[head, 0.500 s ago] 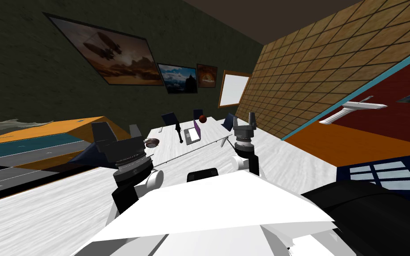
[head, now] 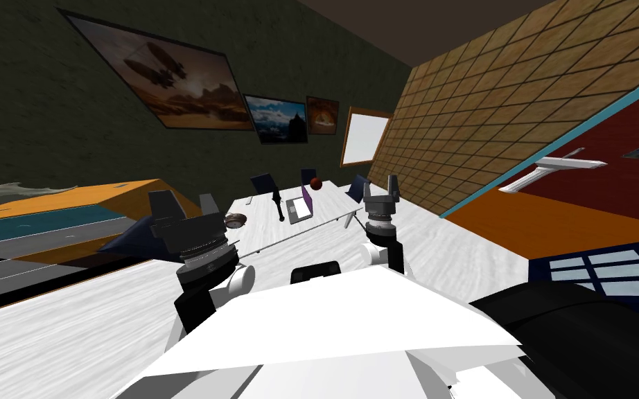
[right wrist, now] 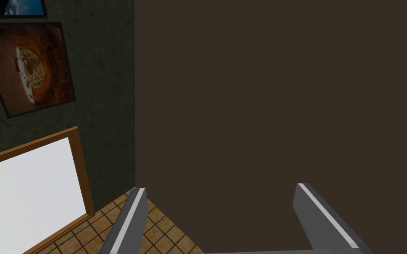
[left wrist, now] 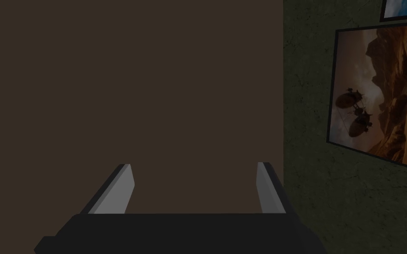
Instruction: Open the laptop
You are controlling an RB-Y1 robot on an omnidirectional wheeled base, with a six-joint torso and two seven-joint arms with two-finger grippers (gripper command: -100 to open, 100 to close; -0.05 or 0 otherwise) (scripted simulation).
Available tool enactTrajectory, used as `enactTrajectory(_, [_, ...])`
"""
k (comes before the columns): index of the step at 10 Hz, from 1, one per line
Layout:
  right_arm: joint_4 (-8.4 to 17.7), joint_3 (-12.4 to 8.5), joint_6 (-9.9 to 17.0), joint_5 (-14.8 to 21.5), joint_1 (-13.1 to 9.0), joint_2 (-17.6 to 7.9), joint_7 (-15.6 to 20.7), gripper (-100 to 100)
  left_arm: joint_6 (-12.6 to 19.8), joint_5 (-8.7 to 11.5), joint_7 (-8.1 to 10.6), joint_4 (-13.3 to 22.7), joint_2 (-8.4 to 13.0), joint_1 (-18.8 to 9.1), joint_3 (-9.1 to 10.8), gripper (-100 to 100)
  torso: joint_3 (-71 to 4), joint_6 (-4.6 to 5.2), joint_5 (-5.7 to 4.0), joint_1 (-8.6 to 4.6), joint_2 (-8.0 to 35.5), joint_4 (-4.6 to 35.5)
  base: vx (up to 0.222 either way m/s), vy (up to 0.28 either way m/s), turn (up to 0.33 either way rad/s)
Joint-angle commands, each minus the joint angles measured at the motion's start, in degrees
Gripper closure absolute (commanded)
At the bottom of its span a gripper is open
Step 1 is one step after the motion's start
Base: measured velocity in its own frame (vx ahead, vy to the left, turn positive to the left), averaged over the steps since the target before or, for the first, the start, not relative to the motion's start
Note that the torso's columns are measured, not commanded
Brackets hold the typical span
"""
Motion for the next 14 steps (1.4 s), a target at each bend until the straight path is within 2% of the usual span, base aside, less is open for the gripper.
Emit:
enactTrajectory(1, [0.0,0.0,0.0,0.0,0.0,0.0,0.0,0,0.0,0.0,0.0,0.0,0.0,0.0,0.0,0,-8.4,0.0,0.0,0.0,4.2,4.2,0.0,0.0,0.0])
enactTrajectory(4, [0.0,0.0,0.0,0.0,0.0,0.0,0.0,0,0.0,0.0,0.0,0.0,0.0,0.0,0.0,0,-33.8,0.0,0.0,0.0,16.9,16.9,0.0,0.0,0.0])
enactTrajectory(5, [0.0,0.0,0.0,0.0,0.0,0.0,0.0,0,0.7,-0.1,-0.01,0.2,2.6,-0.2,0.33,-100,-42.3,0.0,0.0,0.0,21.2,21.1,0.017,-0.019,-0.004])
enactTrajectory(6, [0.0,0.0,0.0,0.0,0.0,0.0,0.0,0,1.4,-0.2,-0.02,0.4,4.3,-0.4,0.66,-100,-46.2,0.0,-0.01,-0.04,23.1,23.0,0.022,-0.041,-0.006])
enactTrajectory(9, [0.0,0.0,0.0,0.0,0.0,0.0,0.0,0,4.6,-0.6,-0.07,1.4,8.9,-1.4,2.2,-100,-47.7,0.0,-0.03,-0.1,23.7,23.8,0.04,-0.078,-0.008])
enactTrajectory(11, [0.0,0.0,0.0,0.0,0.0,0.0,0.0,0,7.5,-1.0,-0.12,2.1,10.9,-2.3,3.58,-100,-47.7,0.0,-0.03,-0.09,23.8,23.8,0.062,-0.114,-0.01])
enactTrajectory(14, [0.0,0.0,0.0,0.0,0.0,0.0,0.0,0,12.5,-1.7,-0.22,3.4,12.7,-3.9,6.02,-100,-47.7,0.0,-0.02,-0.06,23.8,23.8,0.081,-0.148,-0.013])
